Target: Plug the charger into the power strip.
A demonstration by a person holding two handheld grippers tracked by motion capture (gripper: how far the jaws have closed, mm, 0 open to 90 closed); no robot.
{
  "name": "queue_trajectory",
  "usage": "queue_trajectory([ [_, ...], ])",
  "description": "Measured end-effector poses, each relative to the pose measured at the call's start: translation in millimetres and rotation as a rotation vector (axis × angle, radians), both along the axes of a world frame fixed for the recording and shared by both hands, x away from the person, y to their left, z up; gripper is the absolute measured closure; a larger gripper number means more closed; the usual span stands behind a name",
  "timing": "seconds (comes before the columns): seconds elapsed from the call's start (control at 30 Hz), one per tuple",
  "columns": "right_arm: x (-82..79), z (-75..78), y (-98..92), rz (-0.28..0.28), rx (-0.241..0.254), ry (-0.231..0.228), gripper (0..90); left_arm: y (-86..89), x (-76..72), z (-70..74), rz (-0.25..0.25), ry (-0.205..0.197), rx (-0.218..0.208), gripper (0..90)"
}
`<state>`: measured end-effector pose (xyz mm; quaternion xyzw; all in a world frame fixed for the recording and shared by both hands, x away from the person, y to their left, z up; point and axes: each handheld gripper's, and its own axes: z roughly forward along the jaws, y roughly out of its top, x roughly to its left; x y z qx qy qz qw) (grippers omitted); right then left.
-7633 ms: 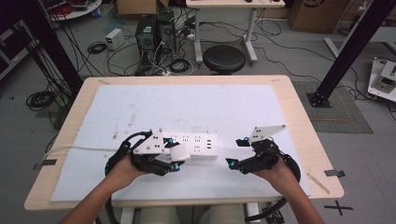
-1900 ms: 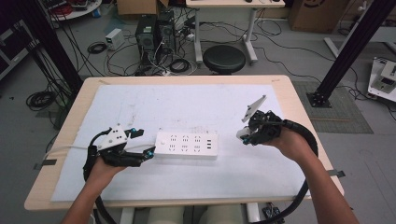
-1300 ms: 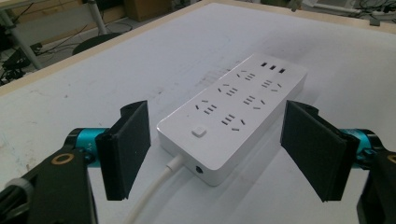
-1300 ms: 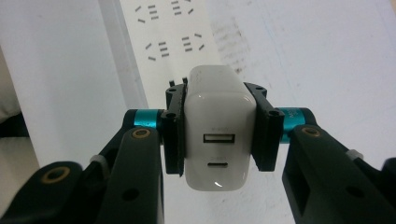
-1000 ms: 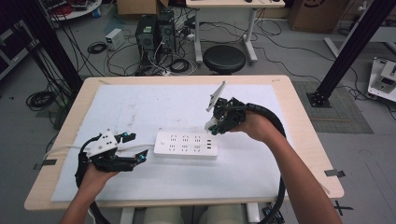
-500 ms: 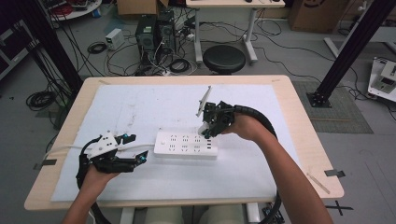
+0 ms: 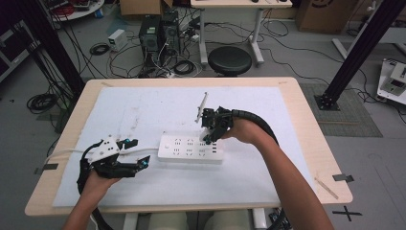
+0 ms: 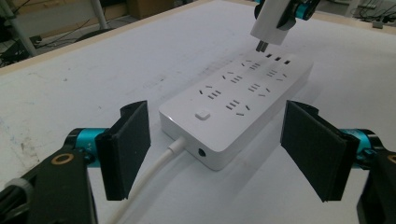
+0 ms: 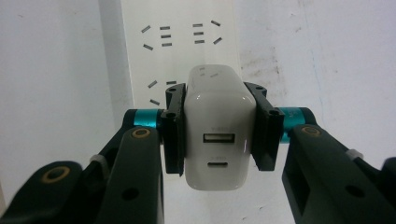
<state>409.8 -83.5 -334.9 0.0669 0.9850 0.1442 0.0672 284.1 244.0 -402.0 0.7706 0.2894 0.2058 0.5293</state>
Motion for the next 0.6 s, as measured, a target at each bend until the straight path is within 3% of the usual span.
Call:
queue_trajectory([
  [0.6,6.8,-13.2,9.8,0.022,-0.045,0.015,63.4,3.3,2.7,-3.8,0.008,0.005,-0.006,24.3],
])
